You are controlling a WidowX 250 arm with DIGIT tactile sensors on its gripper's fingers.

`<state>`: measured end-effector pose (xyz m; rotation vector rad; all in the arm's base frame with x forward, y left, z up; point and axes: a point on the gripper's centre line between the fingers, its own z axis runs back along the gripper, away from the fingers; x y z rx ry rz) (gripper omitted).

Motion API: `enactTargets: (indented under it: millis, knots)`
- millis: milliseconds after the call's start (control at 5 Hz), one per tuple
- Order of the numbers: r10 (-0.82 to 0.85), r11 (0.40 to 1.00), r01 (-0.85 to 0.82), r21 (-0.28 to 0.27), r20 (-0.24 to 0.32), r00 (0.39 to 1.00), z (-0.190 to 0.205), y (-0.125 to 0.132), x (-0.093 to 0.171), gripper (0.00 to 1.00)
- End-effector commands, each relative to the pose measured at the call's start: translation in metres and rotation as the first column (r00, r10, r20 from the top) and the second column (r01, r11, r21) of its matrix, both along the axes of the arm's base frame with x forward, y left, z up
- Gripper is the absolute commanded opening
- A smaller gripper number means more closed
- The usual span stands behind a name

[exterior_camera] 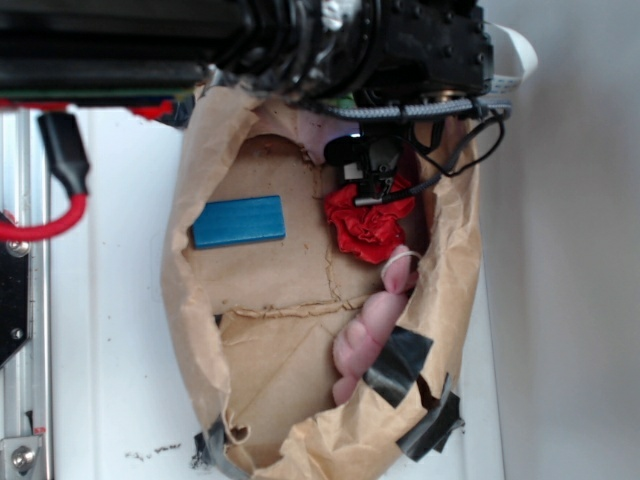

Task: Grab the green animal.

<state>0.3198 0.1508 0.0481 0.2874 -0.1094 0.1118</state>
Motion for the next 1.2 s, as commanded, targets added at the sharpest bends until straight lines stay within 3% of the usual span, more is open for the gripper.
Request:
enactTargets:
  millis: [0, 200, 400, 800, 1000]
  knots:
    - [-0.187, 0.963, 0.2, -0.181, 0.088, 0.978, 0.083, -0.009, -0.039, 1.0]
    - [-0.199, 0.955, 0.223, -0.196, 0.136, 0.971, 0.096, -0.016, -0.05, 1.0]
    - [-0.159, 0.977, 0.181, -0.111, 0.187, 0.969, 0.083, -0.012, -0.046, 1.0]
    - [-0.078, 0.997, 0.071, 0.04, 0.213, 0.974, 0.051, 0.004, -0.017, 1.0]
    - [-0.054, 0.997, 0.04, 0.071, 0.204, 0.978, 0.044, 0.012, -0.007, 1.0]
